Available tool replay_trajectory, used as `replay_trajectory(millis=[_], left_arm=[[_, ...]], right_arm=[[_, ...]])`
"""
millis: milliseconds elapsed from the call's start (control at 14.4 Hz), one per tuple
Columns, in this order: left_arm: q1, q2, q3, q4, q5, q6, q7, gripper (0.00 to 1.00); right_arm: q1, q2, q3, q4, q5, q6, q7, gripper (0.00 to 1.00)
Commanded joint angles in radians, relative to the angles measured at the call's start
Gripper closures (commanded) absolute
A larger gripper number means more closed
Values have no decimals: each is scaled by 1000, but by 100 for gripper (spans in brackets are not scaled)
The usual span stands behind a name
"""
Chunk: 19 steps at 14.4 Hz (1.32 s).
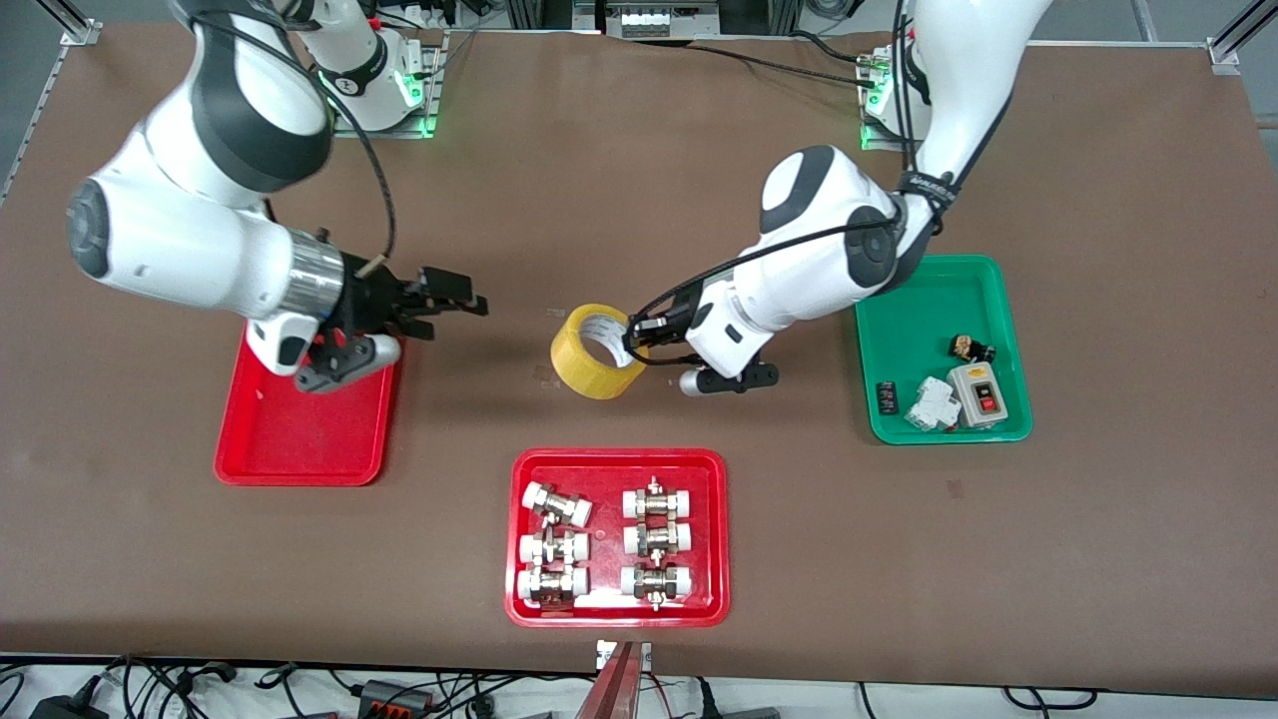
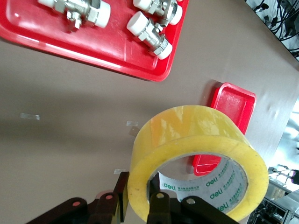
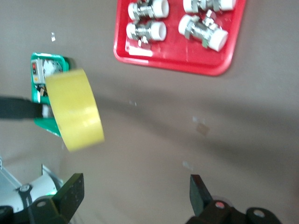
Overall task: Left arm passes tape to right arm into tray
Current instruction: 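Grasp the tape rim with the right gripper beside the left gripper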
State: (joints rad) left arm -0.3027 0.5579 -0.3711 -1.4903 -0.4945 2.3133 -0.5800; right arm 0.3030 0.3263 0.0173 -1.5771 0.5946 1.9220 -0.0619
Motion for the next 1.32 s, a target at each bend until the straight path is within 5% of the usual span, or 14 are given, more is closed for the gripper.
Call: replay_trajectory(millis=[0, 416, 1248], left_arm=[[-4, 16, 1, 39, -16, 1, -14, 100], [-6, 39, 0, 45, -10, 27, -7, 100], [-13, 42, 1, 45, -9, 51, -3, 100]], right_arm=[[45, 48, -8, 43, 74, 80, -18, 0], [58, 128, -7, 100, 232, 84, -126, 0], [80, 217, -7, 141, 304, 112, -309, 0]])
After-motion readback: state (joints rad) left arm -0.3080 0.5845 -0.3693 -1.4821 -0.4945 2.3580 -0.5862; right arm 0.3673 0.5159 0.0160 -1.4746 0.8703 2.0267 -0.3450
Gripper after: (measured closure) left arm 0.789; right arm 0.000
